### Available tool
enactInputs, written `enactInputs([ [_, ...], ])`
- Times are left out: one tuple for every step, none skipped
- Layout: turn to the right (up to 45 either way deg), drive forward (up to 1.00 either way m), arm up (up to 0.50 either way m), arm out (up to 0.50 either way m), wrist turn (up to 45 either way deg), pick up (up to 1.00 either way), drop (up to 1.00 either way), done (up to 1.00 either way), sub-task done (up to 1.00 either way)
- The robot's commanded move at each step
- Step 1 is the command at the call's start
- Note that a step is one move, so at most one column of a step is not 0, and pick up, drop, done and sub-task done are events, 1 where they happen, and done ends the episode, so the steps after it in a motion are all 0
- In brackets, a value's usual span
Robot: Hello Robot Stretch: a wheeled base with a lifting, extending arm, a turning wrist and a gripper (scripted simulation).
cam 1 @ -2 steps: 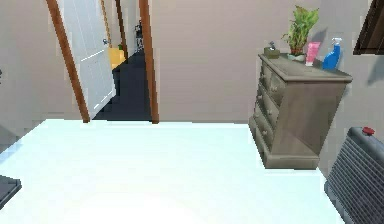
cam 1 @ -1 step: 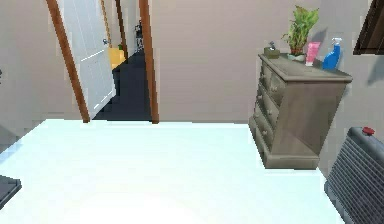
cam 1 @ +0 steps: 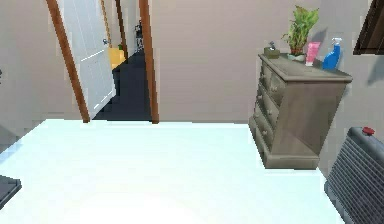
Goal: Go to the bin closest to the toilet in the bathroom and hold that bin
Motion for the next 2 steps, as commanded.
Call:
enactInputs([
  [0.0, 0.00, 0.00, 0.00, 0.0, 1.00, 0.00, 0.00, 0.00],
  [0.0, 0.00, 0.10, 0.00, 0.0, 0.00, 0.00, 0.00, 0.00],
])
